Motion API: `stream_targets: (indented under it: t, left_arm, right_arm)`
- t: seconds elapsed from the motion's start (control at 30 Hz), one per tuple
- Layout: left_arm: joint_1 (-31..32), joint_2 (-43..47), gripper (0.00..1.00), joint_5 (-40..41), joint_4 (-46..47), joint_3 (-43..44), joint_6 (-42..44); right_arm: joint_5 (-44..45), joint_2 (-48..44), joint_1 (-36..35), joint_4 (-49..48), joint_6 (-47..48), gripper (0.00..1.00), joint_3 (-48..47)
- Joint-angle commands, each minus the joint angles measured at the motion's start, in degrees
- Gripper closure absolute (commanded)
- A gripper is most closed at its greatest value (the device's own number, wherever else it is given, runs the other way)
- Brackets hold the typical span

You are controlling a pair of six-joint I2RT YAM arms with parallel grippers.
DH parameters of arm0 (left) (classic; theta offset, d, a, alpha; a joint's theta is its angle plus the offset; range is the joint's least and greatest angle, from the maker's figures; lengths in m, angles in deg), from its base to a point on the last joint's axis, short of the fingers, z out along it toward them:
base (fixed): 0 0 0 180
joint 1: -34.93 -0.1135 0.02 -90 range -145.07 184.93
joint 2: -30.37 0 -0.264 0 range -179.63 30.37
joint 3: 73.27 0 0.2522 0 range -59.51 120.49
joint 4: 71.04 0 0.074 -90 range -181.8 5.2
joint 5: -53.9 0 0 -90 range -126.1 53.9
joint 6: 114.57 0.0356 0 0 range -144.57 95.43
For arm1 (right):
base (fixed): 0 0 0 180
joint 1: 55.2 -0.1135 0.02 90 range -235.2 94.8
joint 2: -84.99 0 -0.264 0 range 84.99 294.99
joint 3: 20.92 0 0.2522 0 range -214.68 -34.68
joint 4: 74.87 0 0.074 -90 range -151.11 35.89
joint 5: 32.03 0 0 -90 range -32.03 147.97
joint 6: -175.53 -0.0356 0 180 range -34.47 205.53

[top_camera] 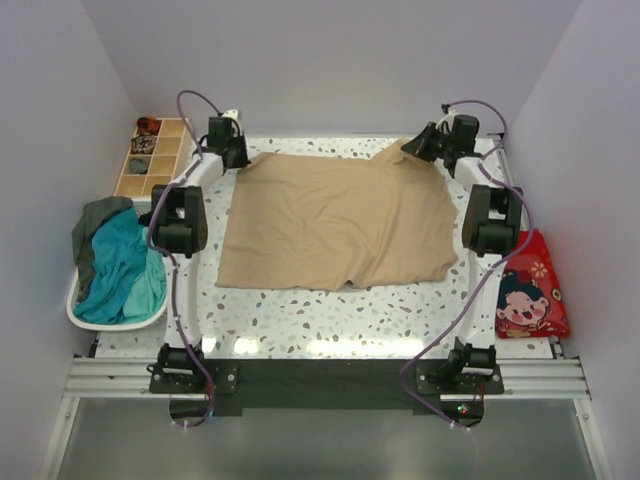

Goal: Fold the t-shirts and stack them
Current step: Grap the side of the flattened tshirt furthest away from the robot with both arms

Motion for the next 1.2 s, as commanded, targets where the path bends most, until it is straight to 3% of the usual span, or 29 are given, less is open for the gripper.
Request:
stream_targets:
  t: [0.0,0.43,0.5,0.57,0.77,1.17]
  left_arm:
    - [-0.9,8.4,1.0,-1.6,7.2,-6.1,-1.2]
    - [-1.7,14.9,1.0,-3.0,8.8,-11.6,-1.2]
    - [-1.9,12.4,0.87,-3.0,5.8,-8.8,-1.3]
    - [-2.0,10.6,0.62,-3.0,3.5,-5.4,-1.1]
    - [-1.8,2.0,0.39,-2.5,-4.6,6.2,0.2]
    - [-0.4,-4.6,0.36,1.7,-10.4,11.5,3.8]
  right_arm:
    - [-2.4,-9.0,0.3,-3.8,2.3,1.0,2.6]
    - [-0.7,-17.6,0.3,-3.7,4.6,1.0,13.0]
    - [-1.1,-17.5,0.3,-3.6,4.6,1.0,12.8]
    - [-1.6,-16.4,0.3,-3.3,4.5,1.0,11.6]
    - [-2.1,-14.9,0.3,-2.6,4.4,1.0,9.6]
    - [-2.8,-12.2,0.3,-2.6,3.2,1.0,7.4]
